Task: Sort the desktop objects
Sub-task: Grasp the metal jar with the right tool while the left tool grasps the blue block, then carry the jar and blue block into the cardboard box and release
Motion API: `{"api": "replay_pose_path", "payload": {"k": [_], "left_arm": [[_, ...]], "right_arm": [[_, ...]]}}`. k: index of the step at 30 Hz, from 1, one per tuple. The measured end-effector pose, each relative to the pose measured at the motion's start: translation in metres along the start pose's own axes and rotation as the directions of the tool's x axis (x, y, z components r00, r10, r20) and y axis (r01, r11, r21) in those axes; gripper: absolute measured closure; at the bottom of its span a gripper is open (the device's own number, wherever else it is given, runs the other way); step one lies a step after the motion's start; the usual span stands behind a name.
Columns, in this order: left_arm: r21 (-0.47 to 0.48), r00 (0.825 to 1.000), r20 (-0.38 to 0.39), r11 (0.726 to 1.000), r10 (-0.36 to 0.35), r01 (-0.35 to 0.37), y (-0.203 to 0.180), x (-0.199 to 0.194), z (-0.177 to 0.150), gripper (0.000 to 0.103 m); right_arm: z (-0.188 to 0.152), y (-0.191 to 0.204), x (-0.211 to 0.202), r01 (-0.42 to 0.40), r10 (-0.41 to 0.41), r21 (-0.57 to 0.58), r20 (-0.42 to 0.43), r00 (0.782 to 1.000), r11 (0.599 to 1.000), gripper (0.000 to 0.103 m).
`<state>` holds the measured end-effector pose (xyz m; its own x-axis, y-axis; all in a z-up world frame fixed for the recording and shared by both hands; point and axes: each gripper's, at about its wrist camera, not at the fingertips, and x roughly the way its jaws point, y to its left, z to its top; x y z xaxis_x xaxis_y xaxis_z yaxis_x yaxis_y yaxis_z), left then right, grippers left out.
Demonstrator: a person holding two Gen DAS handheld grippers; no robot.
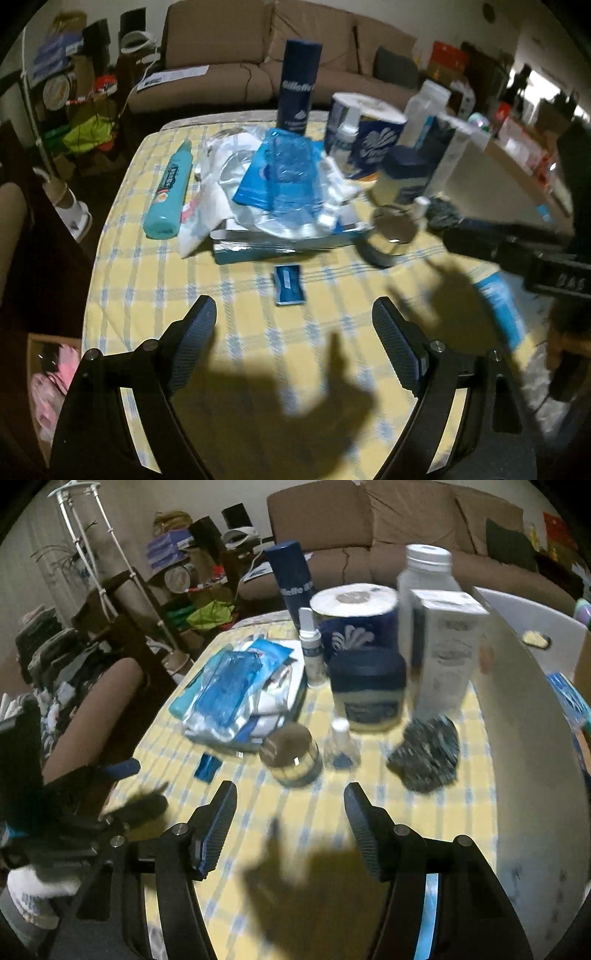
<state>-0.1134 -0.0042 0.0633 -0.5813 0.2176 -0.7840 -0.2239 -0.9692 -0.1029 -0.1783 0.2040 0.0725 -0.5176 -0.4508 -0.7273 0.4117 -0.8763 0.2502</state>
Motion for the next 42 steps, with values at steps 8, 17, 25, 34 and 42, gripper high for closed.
{"api": "replay_pose_path", "payload": {"k": [8,17,25,34,42], "left_arm": [[0.021,0.999,-0.008,0.998,0.054,-0.054,-0.003,0.048,0.006,0.032],[-0.006,1.0,-0.003,1.0,0.008,-0.008,0.003,0.061,0.009,0.081],[-0.056,0.998,-0.002,0.997,-0.06,0.06,0.009,0.04,0.002,0.082],[-0.06,0.985,0.049,0.984,-0.163,0.166,-0.026,-0.02,0.012,0.082],[0.054,0.952,0.086,0.956,-0.292,0.288,-0.139,-0.05,0.065,0.082]], "right_arm": [[0.01,0.009,0.048,0.072,-0.072,-0.059,0.002,0.997,0.996,0.038],[0.01,0.018,0.081,0.117,-0.121,-0.14,-0.022,0.992,0.983,0.043],[0.002,0.014,0.056,0.083,-0.087,-0.133,-0.02,0.996,0.988,0.053],[0.005,-0.004,-0.028,0.027,-0.025,-0.055,0.04,0.999,0.998,0.053],[0.02,-0.057,-0.113,0.104,-0.104,0.006,0.119,0.987,0.995,0.053]]}}
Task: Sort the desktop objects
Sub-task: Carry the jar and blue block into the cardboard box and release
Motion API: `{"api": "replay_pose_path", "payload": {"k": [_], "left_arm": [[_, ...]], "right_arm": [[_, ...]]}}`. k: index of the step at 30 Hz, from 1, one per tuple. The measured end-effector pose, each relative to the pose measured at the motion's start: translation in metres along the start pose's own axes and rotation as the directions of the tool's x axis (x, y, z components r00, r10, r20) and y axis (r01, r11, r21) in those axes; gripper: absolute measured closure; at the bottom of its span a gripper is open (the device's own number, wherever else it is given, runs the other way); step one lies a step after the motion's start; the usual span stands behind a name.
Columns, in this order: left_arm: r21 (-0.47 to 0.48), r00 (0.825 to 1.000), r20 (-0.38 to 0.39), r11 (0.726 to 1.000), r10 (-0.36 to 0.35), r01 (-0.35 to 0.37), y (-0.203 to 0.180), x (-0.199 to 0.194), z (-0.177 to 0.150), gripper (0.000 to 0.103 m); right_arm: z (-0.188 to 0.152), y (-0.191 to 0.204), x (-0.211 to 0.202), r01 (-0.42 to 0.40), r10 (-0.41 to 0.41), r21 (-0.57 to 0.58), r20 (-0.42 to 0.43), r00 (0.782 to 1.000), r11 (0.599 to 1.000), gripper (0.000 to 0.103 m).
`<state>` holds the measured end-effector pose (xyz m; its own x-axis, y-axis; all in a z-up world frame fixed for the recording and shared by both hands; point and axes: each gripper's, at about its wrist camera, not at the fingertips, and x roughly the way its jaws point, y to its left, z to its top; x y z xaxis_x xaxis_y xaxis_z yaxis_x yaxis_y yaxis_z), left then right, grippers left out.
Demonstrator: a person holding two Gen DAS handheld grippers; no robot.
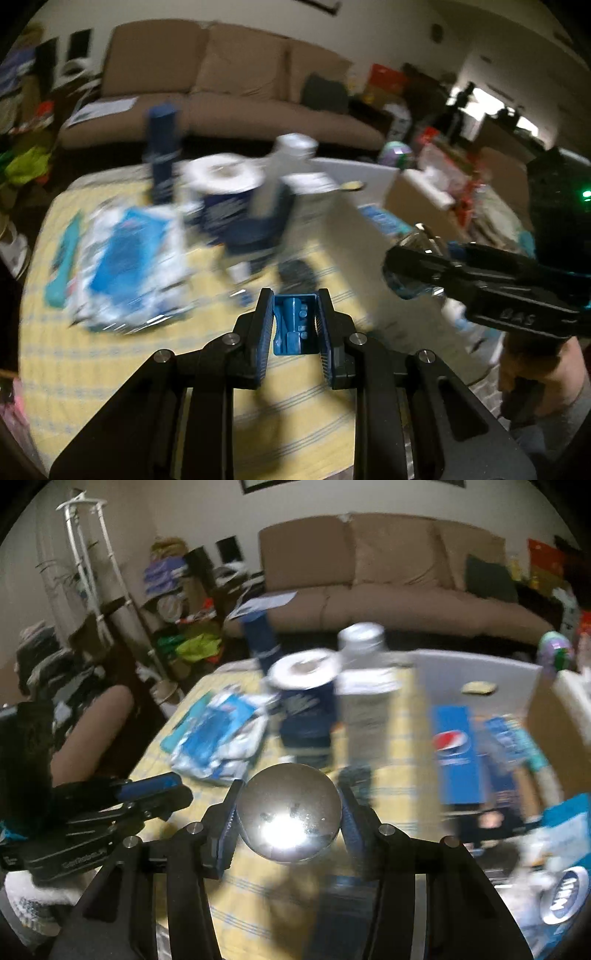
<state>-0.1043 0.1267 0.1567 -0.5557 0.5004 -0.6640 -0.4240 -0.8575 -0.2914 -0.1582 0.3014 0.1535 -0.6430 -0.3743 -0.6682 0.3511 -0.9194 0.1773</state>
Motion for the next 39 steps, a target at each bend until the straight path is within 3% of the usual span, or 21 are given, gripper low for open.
{"api": "replay_pose_path", "payload": {"k": [8,14,21,26,28,30,35,39], "left_arm": [[0.073,0.995,-0.058,0.994,-0.076,0.08,-0.1,0.073,0.041,0.082],[0.157,0.991,-0.129,0.986,-0.031,0.051,-0.14,0.129,0.05,0.082],[0.218,0.975,-0.217,0.976,0.057,-0.009,-0.15,0.174,0.044,0.082],[0.232,0.972,-0.228,0.973,0.064,-0.01,-0.154,0.177,0.043,0.078],[0.221,0.973,-0.223,0.975,0.056,-0.006,-0.152,0.172,0.044,0.065],[0.195,0.976,-0.214,0.981,0.034,0.008,-0.148,0.164,0.045,0.053],[0.155,0.985,-0.171,0.988,0.018,0.009,-0.136,0.133,0.047,0.051],[0.116,0.991,-0.126,0.993,0.043,-0.028,-0.117,0.102,0.048,0.038]], "right_arm": [[0.007,-0.113,-0.021,0.121,-0.118,0.094,-0.04,0.992,0.988,0.053],[0.014,-0.178,-0.003,0.162,-0.145,0.144,-0.121,0.982,0.976,0.053],[0.015,-0.211,0.046,0.174,-0.123,0.182,-0.262,0.957,0.968,0.053],[0.005,-0.22,0.074,0.19,-0.112,0.205,-0.339,0.934,0.96,0.053],[0.001,-0.223,0.076,0.202,-0.115,0.216,-0.355,0.928,0.955,0.051],[0.0,-0.225,0.07,0.186,-0.098,0.235,-0.343,0.934,0.954,0.05],[0.004,-0.215,0.035,0.181,-0.112,0.234,-0.278,0.954,0.955,0.047],[0.006,-0.194,0.01,0.176,-0.128,0.195,-0.237,0.963,0.965,0.047]]}}
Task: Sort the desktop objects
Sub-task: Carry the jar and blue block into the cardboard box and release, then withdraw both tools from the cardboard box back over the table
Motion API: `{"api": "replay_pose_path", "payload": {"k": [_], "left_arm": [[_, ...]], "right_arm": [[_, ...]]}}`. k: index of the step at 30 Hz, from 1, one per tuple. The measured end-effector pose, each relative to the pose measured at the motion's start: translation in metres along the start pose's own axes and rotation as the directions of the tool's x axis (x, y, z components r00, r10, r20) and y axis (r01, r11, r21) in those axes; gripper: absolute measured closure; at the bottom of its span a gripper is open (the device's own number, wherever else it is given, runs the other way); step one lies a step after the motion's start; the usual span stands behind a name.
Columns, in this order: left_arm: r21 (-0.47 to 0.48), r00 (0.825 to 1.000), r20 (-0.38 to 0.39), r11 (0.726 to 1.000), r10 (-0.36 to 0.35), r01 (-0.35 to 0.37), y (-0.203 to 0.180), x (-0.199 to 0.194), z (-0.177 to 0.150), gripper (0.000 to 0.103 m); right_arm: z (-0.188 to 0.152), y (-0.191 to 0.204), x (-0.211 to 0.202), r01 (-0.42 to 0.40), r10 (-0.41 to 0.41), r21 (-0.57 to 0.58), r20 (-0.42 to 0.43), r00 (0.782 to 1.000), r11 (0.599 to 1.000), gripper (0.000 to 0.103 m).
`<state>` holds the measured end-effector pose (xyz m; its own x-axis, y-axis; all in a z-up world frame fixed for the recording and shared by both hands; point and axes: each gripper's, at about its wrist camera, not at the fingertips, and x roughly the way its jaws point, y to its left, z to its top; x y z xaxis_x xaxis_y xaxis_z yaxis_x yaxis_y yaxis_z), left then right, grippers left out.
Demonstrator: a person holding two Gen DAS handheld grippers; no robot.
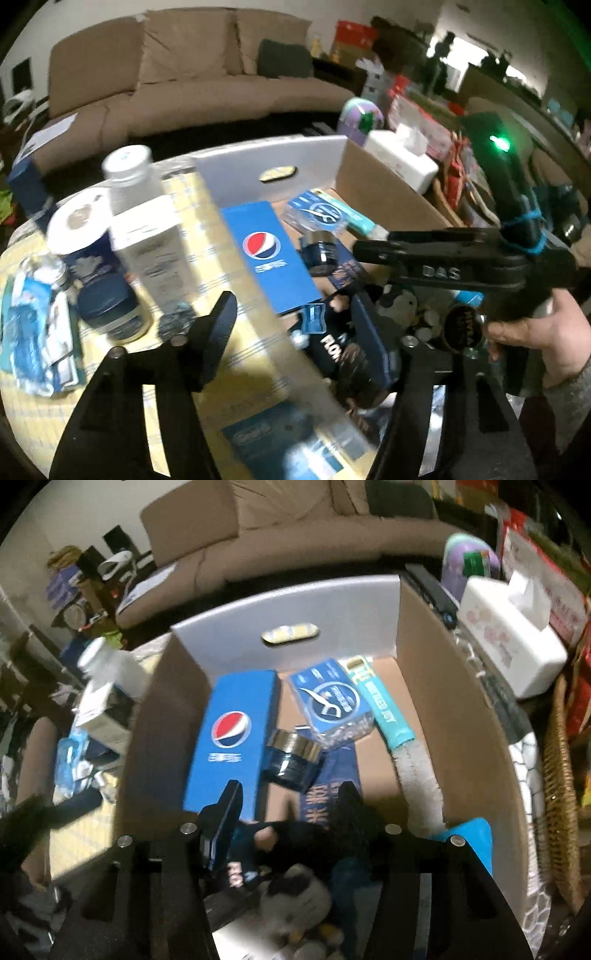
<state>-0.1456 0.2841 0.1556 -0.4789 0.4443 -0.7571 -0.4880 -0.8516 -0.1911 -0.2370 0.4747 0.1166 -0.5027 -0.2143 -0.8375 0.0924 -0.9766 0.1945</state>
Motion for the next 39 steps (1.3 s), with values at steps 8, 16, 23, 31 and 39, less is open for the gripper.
{"api": "replay_pose_path", "payload": {"k": [8,16,23,31,39], "left_arm": [[-0.087,0.996,0.074,0.995,0.051,-0.045,0.035,-0.057,-0.016,0.0],[-0.132,0.99,0.104,0.988,0.095,-0.081,0.063,-0.107,-0.041,0.0],[-0.155,0.983,0.129,0.982,0.13,-0.109,0.088,-0.149,-0.067,0.0],[-0.197,0.977,0.145,0.973,0.154,-0.124,0.12,-0.175,-0.09,0.0],[-0.238,0.97,0.155,0.96,0.186,-0.146,0.158,-0.194,-0.112,0.0]], "right_arm": [[-0.014,0.06,-0.047,0.048,-0.036,-0.085,0.136,0.99,0.995,0.031],[-0.038,0.116,-0.082,0.071,-0.034,-0.154,0.233,0.972,0.986,0.018],[-0.06,0.158,-0.096,0.045,0.009,-0.202,0.259,0.966,0.978,0.011],[-0.078,0.21,-0.099,0.046,0.029,-0.266,0.269,0.963,0.963,0.01],[-0.09,0.256,-0.09,0.052,0.039,-0.324,0.269,0.962,0.945,0.0]]}}
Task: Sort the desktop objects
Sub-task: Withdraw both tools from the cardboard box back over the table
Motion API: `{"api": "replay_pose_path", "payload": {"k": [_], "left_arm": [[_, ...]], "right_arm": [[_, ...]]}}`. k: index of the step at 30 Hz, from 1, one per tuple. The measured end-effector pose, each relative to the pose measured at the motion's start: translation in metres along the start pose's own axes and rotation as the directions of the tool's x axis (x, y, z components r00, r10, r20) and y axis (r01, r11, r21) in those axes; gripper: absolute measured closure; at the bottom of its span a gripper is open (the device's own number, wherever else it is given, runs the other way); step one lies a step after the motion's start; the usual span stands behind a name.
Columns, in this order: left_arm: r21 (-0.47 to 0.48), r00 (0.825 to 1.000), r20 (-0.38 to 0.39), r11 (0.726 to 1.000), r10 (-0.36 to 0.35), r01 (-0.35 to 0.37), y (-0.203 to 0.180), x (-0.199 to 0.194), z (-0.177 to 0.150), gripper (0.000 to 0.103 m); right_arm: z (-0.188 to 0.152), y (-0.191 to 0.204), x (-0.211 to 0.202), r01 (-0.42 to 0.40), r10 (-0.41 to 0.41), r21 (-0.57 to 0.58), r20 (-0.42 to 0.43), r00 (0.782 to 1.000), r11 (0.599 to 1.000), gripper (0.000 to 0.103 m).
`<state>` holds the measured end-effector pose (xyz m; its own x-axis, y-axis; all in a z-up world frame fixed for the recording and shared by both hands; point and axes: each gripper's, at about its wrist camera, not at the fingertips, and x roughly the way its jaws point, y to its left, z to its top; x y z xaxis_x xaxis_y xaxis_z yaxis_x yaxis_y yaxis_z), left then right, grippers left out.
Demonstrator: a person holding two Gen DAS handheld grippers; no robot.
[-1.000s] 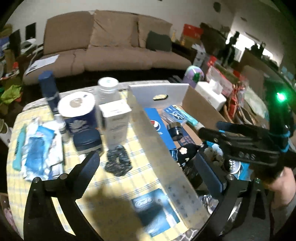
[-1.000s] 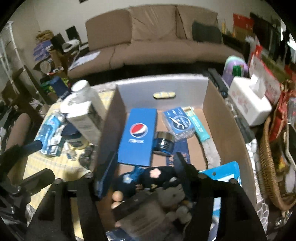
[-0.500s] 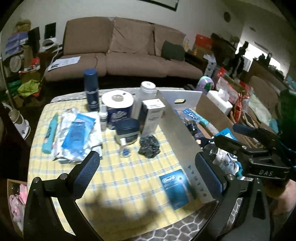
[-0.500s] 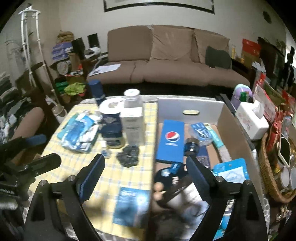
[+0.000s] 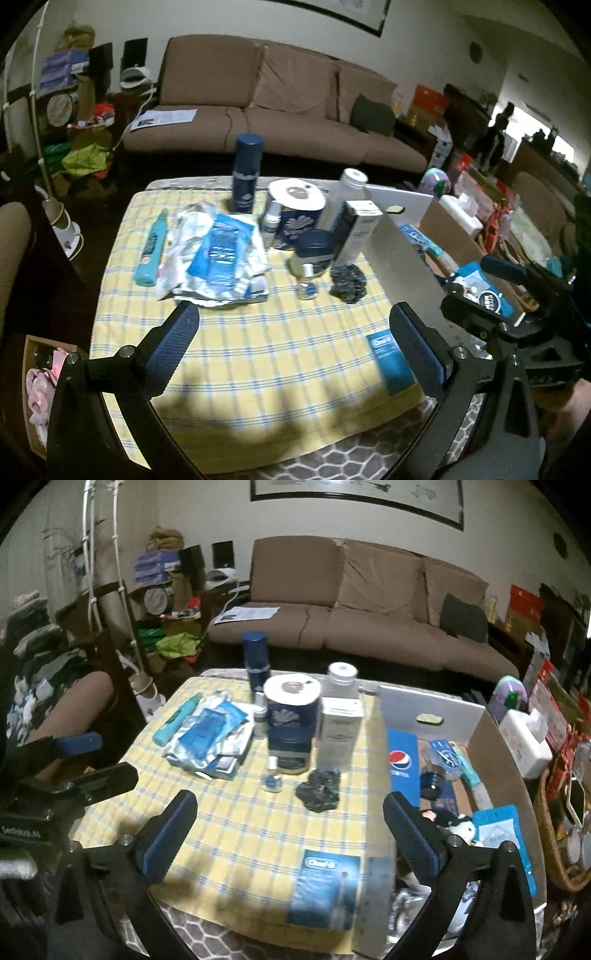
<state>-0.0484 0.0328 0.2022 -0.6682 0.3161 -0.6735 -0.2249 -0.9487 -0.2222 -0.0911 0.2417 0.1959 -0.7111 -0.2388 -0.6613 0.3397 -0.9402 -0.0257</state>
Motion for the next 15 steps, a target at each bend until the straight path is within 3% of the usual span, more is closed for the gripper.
{"api": "replay_pose_path", "payload": {"k": [15], "left_arm": [[-0.072,0.997,-0.034,0.995,0.063,-0.065,0.08,0.018,-0.021,0.0]], "right_arm": [[-0.005,0.061,0.059,-0.051,0.048,-0.051,-0.056,0.997,0.997,0.0]]}}
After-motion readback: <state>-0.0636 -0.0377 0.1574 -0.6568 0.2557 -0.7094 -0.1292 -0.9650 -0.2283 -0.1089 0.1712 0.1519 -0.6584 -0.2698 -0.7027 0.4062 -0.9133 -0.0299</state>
